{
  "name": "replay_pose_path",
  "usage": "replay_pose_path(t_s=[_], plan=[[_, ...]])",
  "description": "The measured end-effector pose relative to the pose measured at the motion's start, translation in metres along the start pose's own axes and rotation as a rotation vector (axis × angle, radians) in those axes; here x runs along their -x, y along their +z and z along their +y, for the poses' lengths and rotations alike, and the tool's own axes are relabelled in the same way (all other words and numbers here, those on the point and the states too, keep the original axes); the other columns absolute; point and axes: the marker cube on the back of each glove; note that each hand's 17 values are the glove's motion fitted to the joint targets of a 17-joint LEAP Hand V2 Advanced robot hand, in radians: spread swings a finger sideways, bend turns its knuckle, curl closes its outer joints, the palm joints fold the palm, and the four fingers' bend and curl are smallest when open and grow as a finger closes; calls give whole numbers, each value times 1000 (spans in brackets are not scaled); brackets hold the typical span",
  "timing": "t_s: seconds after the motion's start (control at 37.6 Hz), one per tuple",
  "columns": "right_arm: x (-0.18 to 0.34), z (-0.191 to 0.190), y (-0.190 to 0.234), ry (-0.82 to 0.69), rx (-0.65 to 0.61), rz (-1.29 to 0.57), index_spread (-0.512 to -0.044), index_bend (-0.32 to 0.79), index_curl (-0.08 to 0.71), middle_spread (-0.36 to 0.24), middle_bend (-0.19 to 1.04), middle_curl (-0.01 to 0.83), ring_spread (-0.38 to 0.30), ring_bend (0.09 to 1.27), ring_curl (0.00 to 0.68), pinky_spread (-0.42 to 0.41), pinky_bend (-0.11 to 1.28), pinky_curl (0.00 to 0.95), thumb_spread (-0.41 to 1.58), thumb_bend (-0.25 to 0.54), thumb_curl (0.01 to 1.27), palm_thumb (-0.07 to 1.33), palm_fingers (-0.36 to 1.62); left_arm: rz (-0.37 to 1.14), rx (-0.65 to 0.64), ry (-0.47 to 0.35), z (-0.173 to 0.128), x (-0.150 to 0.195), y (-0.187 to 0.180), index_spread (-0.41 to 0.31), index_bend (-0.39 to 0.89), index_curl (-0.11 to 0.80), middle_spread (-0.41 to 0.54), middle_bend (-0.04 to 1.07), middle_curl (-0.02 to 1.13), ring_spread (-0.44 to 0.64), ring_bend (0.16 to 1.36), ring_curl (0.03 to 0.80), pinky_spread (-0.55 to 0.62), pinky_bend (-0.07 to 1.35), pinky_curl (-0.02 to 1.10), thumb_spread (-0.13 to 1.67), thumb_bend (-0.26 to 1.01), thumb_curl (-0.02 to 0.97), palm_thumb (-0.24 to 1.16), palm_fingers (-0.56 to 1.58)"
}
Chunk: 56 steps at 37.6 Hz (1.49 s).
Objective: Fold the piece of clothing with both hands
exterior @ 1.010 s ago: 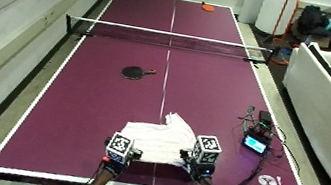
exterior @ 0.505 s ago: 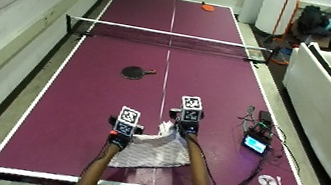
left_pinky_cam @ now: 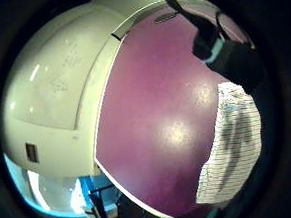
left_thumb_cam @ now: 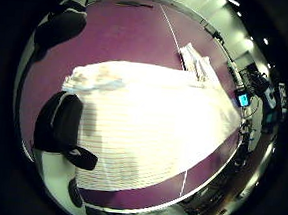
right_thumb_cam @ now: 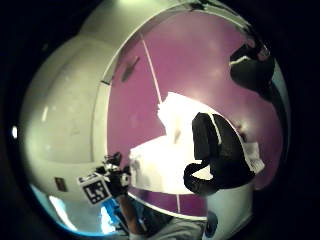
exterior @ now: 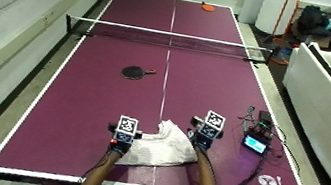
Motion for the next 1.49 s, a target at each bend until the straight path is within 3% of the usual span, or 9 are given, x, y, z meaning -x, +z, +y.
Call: replay_pose_path(t_s=[0.08, 0.21, 0.51, 0.72, 0.85, 0.96, 1.2, 1.36, 1.49], plan=[[-19, 5, 9, 57, 38, -44, -327, 130, 333, -222, 245, 413, -220, 552, 397, -175, 508, 397, 1097, -10, 290, 795, 968, -33, -44, 26, 0, -7, 7, -222, 131, 380, -266, 245, 472, -284, 670, 433, -39, 273, 410, 1248, 8, 288, 715, 690], [-38, 59, 40, 100, 325, -60, -302, 49, 301, -163, 188, 401, -153, 500, 385, -29, 489, 394, 1117, -50, 285, 701, 672, -89, -69, 86, 12, -19, 22, -208, 161, 379, -238, 181, 424, -211, 581, 377, 80, 230, 380, 1270, -29, 268, 651, 687], [-33, 85, 88, 117, 301, 50, -261, 39, 210, -115, 204, 393, -128, 640, 384, 112, 399, 339, 1166, 6, 290, 720, 541, 104, 215, 199, 49, -42, 61, -196, 155, 384, -163, 137, 371, -129, 559, 356, 184, 223, 373, 1399, -19, 201, 448, 679], [-61, 66, 78, 184, 235, 19, -300, -25, 128, -212, 404, 452, -231, 769, 409, -166, 536, 356, 1187, 69, 324, 890, 1070, 227, 179, 270, 32, -87, 60, -183, 154, 386, -150, 143, 355, -118, 568, 366, 165, 243, 390, 1507, -2, 194, 440, 690], [-72, 60, 60, 222, 314, -207, -306, 42, 140, -236, 479, 486, -246, 802, 454, -243, 536, 396, 1146, 76, 339, 958, 1135, 110, 187, 257, 26, -86, 57, -181, 160, 388, -145, 145, 348, -109, 563, 367, 162, 239, 395, 1540, 0, 190, 431, 682], [-58, 27, 51, 171, 210, -362, -309, 59, 146, -241, 484, 492, -250, 820, 472, -277, 552, 413, 1099, 78, 358, 1011, 1159, 136, 201, 250, 21, -82, 50, -180, 160, 388, -144, 147, 343, -105, 562, 367, 162, 233, 396, 1559, 1, 191, 425, 682], [66, 16, -9, -65, -20, -101, -314, 102, 166, -251, 435, 481, -259, 798, 476, -318, 566, 425, 889, -11, 423, 999, 1158, 191, 72, 43, 16, 0, 3, -175, 160, 393, -142, 166, 347, -98, 545, 366, 219, 186, 384, 1575, 1, 191, 411, 663], [167, 18, 15, -204, 18, 1, -318, 112, 190, -251, 422, 478, -257, 785, 476, -327, 545, 424, 805, -29, 458, 984, 1178, 284, -45, -48, -9, 60, 58, -173, 152, 390, -154, 179, 354, -106, 558, 366, 245, 169, 367, 1557, -2, 194, 402, 676], [220, 66, -5, -317, 71, -75, -323, 104, 201, -252, 428, 479, -257, 773, 477, -324, 531, 421, 782, -30, 474, 977, 1180, 380, -46, -141, 8, 97, 58, -177, 157, 390, -161, 181, 361, -109, 558, 367, 261, 166, 356, 1550, -2, 198, 401, 685]])
